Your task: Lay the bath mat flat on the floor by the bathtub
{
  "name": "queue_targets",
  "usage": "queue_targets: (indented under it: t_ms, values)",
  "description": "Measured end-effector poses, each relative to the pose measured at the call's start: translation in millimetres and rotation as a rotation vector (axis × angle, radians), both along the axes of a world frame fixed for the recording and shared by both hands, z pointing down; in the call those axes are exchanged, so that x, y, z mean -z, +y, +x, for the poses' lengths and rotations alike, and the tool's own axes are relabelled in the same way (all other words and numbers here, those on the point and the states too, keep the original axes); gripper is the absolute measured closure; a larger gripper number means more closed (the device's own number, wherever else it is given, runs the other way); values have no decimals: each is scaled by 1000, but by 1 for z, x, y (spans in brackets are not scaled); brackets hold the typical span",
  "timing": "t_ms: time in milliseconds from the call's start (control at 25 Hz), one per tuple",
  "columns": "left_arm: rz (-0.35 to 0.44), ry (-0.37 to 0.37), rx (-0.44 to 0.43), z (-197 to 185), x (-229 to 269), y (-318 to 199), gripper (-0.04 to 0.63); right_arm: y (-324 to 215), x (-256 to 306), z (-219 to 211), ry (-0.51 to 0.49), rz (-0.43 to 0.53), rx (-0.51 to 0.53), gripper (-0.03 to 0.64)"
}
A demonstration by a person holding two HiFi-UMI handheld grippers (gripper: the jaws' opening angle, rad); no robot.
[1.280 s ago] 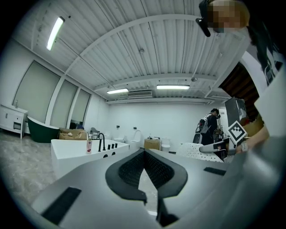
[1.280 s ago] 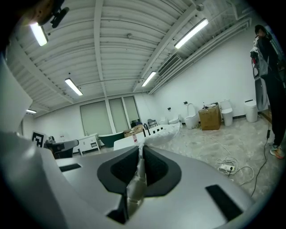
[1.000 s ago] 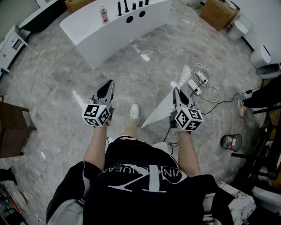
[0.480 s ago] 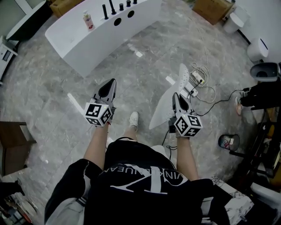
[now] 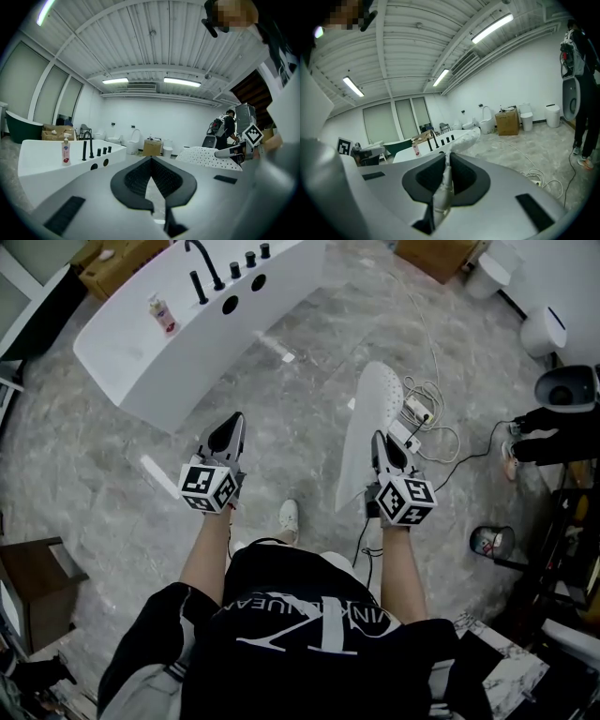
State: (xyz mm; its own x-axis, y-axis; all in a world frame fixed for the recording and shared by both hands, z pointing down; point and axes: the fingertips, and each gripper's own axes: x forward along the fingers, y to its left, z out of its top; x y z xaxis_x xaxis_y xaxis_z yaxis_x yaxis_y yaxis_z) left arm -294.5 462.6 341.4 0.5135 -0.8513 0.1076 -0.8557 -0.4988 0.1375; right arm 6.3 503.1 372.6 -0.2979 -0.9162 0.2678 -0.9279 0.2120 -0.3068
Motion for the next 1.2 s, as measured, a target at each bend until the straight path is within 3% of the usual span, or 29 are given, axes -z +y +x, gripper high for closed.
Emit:
queue_targets:
  t_ms: [320, 680, 1000, 1200]
  values:
    - [-1, 5, -12, -14, -10, -83, 581, -88, 3, 0, 18, 25, -28, 578]
    - [-18, 17, -2, -9, -18, -140, 581, -173, 8, 2, -9, 44, 5, 578]
    - [-23, -2, 77, 7, -16, -211, 581, -241, -14, 18, -51, 2, 58, 578]
    - [-19, 2, 107, 39, -6, -265, 581, -282, -16, 35, -64, -15, 109, 578]
